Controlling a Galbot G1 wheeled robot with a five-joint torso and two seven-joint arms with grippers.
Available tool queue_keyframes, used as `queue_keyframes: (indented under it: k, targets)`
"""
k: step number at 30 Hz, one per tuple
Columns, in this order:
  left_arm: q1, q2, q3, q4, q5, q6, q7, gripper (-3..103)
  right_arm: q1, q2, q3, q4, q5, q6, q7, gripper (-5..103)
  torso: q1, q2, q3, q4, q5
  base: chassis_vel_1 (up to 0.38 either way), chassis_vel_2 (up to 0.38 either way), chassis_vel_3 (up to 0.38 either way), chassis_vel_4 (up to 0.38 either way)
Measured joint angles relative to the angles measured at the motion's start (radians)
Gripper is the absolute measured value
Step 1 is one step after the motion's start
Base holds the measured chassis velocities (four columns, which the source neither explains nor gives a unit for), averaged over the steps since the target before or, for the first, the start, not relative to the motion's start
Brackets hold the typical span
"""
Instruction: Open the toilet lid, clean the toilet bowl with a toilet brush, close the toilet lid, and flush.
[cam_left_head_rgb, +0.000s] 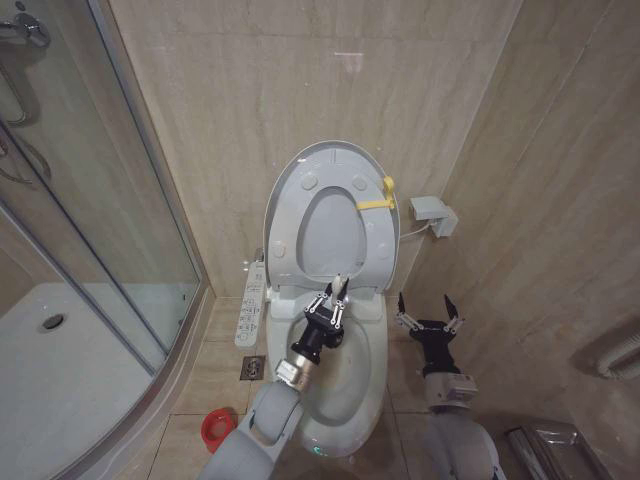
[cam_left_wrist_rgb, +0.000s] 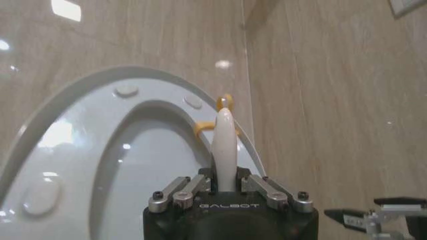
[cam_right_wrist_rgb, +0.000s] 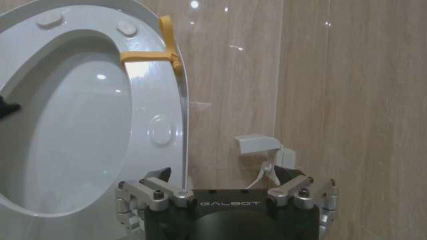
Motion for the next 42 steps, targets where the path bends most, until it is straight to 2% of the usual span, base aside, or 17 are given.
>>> queue_keyframes:
  k: [8,12,14,15,18,19,22,23,25,37,40,42]
  targets:
    - [0.016,0.004,-0.002,-0.006,0.014,-0.002,-0.001,19,0.000,0.000,0.000,0.000,0.000,0.000,0.000,100,0.000,0.000,0.000,-0.0002,0.0002,0.000,0.000,0.000,0.000]
    - [-0.009,-0.008,0.006,0.054,0.012,-0.018,0.000,19,0.000,0.000,0.000,0.000,0.000,0.000,0.000,100,0.000,0.000,0.000,0.0000,0.0003,0.000,0.000,0.000,0.000]
    - [-0.043,-0.032,0.021,0.133,-0.002,-0.038,0.001,19,0.000,0.000,0.000,0.000,0.000,0.000,0.000,100,0.000,0.000,0.000,0.0000,0.0003,0.000,0.000,0.000,0.000]
    - [-0.043,-0.032,0.021,0.133,-0.002,-0.038,0.001,19,0.000,0.000,0.000,0.000,0.000,0.000,0.000,100,0.000,0.000,0.000,0.0000,0.0003,0.000,0.000,0.000,0.000]
    - [-0.109,-0.078,0.055,0.296,-0.037,-0.069,0.010,19,0.000,0.000,0.000,0.000,0.000,0.000,0.000,100,0.000,0.000,0.000,-0.0003,0.0002,0.000,0.000,0.000,0.000]
    - [-0.109,-0.078,0.055,0.296,-0.037,-0.069,0.010,19,0.000,0.000,0.000,0.000,0.000,0.000,0.000,100,0.000,0.000,0.000,-0.0003,0.0002,0.000,0.000,0.000,0.000]
    - [-0.173,-0.134,0.081,0.468,-0.057,-0.111,0.029,19,0.000,0.000,0.000,0.000,0.000,0.000,0.000,100,0.000,0.000,0.000,-0.0003,0.0002,0.000,0.000,0.000,0.000]
    - [-0.173,-0.134,0.081,0.468,-0.057,-0.111,0.029,19,0.000,0.000,0.000,0.000,0.000,0.000,0.000,100,0.000,0.000,0.000,-0.0003,0.0002,0.000,0.000,0.000,0.000]
    - [-0.209,-0.167,0.089,0.558,-0.059,-0.133,0.035,19,0.000,0.000,0.000,0.000,0.000,0.000,0.000,100,0.000,0.000,0.000,-0.0002,0.0003,0.000,0.000,0.000,0.000]
    - [-0.296,-0.224,0.101,0.771,-0.059,-0.182,0.061,19,0.000,0.000,0.000,0.000,0.000,0.000,0.000,100,0.000,0.000,0.000,0.0000,0.0001,0.000,0.000,0.000,0.000]
    - [-0.298,-0.223,0.086,0.774,-0.059,-0.193,0.074,19,0.000,0.000,0.000,0.000,0.000,0.000,0.000,100,0.000,0.000,0.000,0.0001,0.0001,0.000,0.000,0.000,0.000]
    - [-0.293,-0.217,0.089,0.723,-0.060,-0.190,0.076,19,0.000,0.000,0.000,0.000,0.000,0.000,0.000,100,0.000,0.000,0.000,0.0001,0.0001,0.000,0.000,0.000,0.000]
